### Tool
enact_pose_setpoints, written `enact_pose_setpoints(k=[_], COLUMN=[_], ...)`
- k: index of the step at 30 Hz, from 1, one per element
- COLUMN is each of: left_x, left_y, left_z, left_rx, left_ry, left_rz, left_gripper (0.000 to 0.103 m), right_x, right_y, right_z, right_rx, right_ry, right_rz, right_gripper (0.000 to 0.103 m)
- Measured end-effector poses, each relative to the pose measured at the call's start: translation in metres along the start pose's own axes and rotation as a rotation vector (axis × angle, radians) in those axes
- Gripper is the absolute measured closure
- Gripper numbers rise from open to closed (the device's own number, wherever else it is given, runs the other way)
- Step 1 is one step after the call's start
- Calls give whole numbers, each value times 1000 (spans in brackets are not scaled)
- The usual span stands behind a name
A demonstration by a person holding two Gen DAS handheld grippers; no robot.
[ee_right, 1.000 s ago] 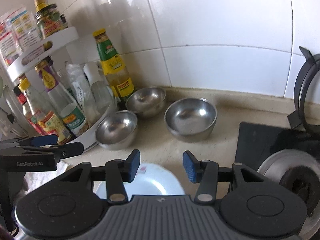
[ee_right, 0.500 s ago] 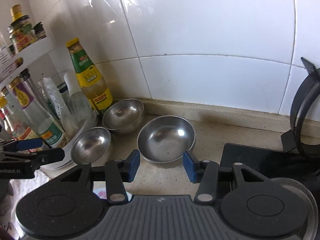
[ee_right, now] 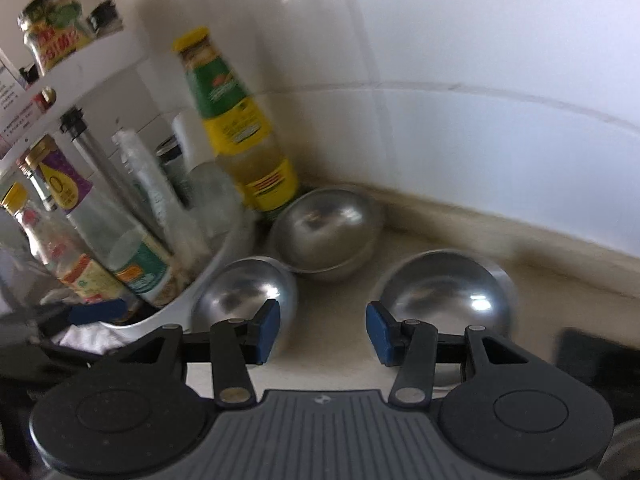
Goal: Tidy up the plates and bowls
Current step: 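Bring both grippers to the rim of the large steel bowl by the bottles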
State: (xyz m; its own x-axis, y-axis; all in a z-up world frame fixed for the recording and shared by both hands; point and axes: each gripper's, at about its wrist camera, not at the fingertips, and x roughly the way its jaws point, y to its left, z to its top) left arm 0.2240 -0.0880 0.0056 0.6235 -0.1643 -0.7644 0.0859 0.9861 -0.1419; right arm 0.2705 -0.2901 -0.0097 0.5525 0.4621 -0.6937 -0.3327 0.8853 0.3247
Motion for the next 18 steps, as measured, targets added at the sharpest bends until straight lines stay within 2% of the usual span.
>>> enact_pose_setpoints(k=[4, 8, 12, 14, 17, 18], left_x=[13, 30, 51, 63, 75, 77], left_y=[11, 23, 26, 27, 29, 29], left_z=[-6, -6, -7, -9, -7, -7], left_rx=[-65, -153, -166, -165, -169, -169], left_ry=[30, 58, 108, 134, 146, 154], left_rz=[22, 15, 17, 4, -23, -27], left_gripper=[4, 16, 28, 35, 57, 59], right_x=[35, 66, 88, 95, 102, 104], right_y=[13, 20, 21, 20, 17, 16], right_z=[4, 8, 6, 4, -1, -4], right_rx=[-9, -10, 12, 17, 33, 39], right_ry=[72, 135, 201, 217, 259, 268], right_rz=[62, 93, 99, 72, 55, 53], right_gripper=[34, 34, 35, 46, 57, 58])
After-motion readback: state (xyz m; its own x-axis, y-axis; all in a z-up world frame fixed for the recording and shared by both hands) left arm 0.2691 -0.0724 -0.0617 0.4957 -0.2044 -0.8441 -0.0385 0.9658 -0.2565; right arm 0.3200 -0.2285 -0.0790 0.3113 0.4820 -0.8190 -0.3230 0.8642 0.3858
